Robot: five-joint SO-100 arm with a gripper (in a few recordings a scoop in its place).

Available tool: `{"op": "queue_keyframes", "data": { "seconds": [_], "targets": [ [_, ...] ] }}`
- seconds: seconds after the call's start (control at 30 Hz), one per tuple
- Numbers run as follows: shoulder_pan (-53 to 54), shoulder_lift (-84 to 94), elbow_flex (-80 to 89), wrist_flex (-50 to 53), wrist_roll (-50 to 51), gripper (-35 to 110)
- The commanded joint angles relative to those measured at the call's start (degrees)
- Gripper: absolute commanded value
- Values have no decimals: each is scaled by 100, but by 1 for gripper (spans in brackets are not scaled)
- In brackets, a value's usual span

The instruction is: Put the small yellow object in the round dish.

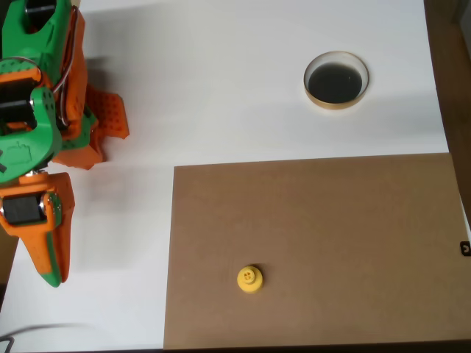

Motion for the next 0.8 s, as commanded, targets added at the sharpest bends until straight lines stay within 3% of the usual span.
{"op": "queue_keyframes", "data": {
  "seconds": [0.0,0.57,0.77],
  "targets": [
    [53,220,26,-114,-97,0],
    [202,220,-35,-35,-255,0],
    [826,220,-483,-141,62,10]
  ]
}}
